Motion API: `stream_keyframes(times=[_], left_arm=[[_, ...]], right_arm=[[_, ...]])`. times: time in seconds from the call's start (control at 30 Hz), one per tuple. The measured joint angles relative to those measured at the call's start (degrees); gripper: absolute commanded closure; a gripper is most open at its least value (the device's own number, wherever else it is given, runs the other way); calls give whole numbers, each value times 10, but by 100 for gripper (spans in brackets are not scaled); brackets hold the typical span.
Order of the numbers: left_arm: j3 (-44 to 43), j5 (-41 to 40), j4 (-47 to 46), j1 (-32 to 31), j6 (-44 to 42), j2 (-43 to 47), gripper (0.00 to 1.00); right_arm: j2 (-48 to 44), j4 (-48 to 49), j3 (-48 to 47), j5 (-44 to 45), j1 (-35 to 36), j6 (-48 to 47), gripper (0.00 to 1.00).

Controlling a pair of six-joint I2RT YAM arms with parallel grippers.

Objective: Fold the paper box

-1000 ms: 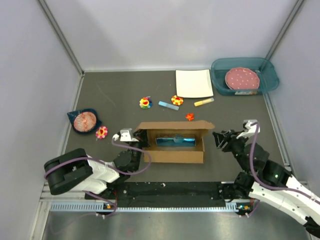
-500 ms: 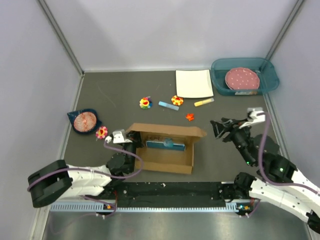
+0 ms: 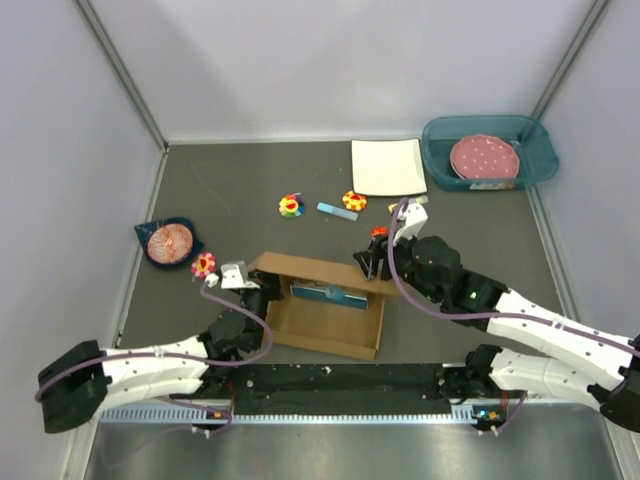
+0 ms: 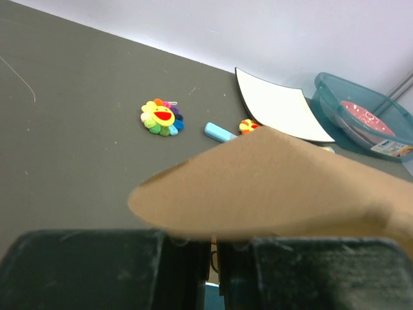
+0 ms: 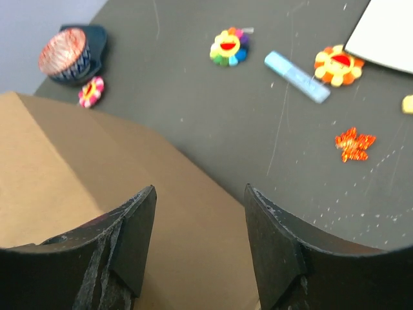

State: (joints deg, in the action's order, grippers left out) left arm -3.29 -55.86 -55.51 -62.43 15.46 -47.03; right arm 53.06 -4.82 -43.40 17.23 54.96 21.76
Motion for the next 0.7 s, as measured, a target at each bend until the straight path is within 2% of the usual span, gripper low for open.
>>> stream_keyframes(times=[0.1,0.2,0.4,0.53,0.7], left_arm=[[0,-4,76,-10,10,59,84],[1,-13,189,-17,28,153,76],[0,-46,391,-17,66,322,73],[-33,-66,500,-18,92,342,70],[-79,-68,596,-18,141,309,68]], right_arm=[[3,13,35,-23,1,8,45],[2,29,75,-40,3,14,46],[2,40,127,-50,5,21,46],[3,45,133,-50,5,23,46],[0,47,132,-47,5,23,41]])
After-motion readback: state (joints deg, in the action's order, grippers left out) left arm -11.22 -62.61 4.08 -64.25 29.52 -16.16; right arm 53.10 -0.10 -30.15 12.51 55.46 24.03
